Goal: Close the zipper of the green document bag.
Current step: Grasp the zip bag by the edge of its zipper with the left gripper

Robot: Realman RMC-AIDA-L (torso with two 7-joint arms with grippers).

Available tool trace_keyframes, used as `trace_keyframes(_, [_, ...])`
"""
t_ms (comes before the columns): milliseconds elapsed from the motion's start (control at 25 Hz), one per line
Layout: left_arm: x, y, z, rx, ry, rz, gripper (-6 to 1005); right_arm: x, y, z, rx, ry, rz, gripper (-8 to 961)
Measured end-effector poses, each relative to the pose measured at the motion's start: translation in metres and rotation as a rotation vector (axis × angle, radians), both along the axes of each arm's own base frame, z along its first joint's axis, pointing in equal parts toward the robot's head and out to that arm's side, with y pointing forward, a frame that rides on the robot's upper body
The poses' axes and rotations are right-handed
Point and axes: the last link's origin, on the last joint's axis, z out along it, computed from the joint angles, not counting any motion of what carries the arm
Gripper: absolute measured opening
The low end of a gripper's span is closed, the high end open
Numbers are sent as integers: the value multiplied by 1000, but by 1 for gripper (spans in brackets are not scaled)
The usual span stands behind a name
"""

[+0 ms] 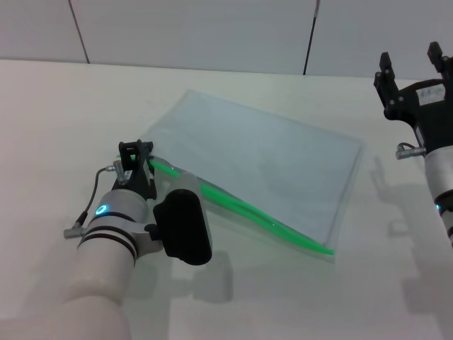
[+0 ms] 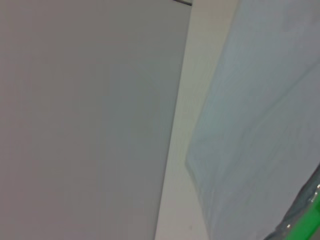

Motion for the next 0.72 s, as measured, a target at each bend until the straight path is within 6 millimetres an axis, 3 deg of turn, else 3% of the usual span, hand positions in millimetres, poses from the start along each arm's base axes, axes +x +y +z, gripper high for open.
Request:
trace_keyframes(240, [1, 0, 1, 10, -6, -2, 60, 0, 0, 0, 1, -1, 0, 655])
trace_keyframes(720, [15, 3, 4, 54, -70, -70, 57, -4, -5, -4, -7, -6, 24, 652])
